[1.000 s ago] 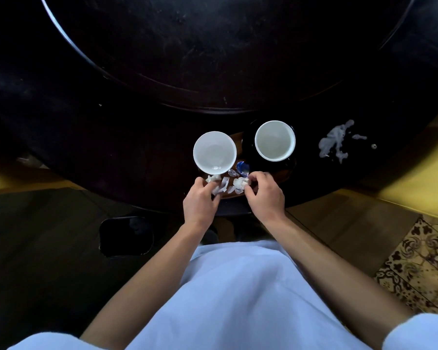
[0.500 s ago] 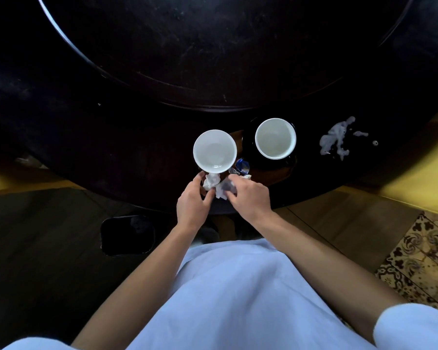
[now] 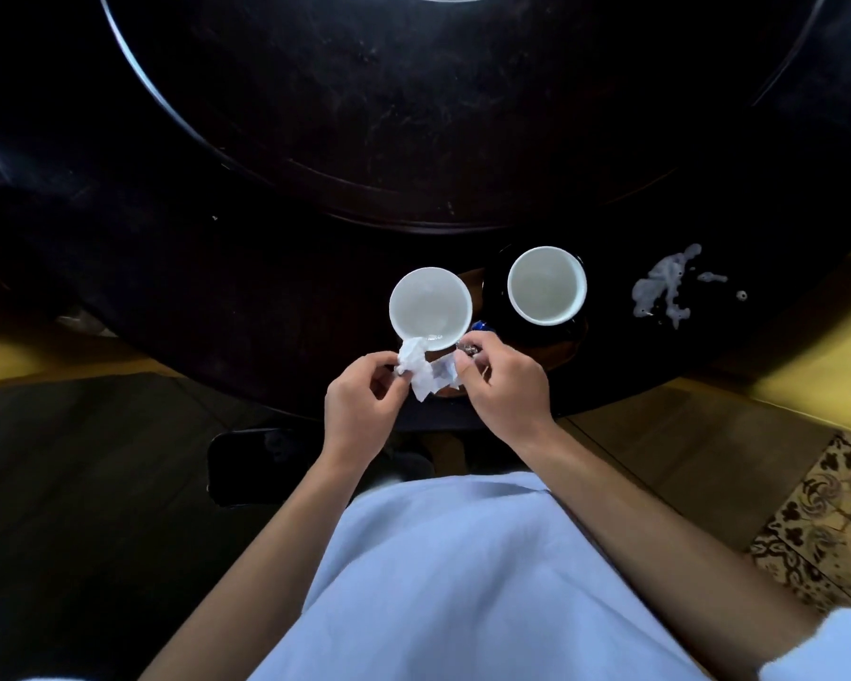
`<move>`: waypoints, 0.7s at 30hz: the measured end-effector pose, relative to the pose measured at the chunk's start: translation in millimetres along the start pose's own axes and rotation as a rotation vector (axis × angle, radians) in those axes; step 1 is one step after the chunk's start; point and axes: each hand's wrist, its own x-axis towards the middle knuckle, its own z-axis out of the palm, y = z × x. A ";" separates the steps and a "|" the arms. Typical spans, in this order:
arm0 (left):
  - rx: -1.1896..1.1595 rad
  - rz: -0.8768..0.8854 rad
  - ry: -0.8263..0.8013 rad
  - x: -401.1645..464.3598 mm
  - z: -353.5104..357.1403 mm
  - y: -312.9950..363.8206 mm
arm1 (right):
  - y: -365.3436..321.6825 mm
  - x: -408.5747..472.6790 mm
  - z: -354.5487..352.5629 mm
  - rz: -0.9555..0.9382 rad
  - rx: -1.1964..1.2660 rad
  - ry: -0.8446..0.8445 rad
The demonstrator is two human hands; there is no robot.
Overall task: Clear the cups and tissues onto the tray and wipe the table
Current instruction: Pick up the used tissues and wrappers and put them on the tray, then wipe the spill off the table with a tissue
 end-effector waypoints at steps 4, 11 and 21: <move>-0.072 0.189 -0.041 7.1 -6.0 46.4 | -26.3 -2.2 -33.1 0.161 0.593 -0.271; 0.014 0.394 -0.090 38.1 16.5 92.3 | -18.3 12.3 -71.9 0.259 0.871 -0.114; 0.403 0.635 -0.142 189.3 108.6 164.2 | 111.0 36.9 -157.9 0.488 0.783 0.461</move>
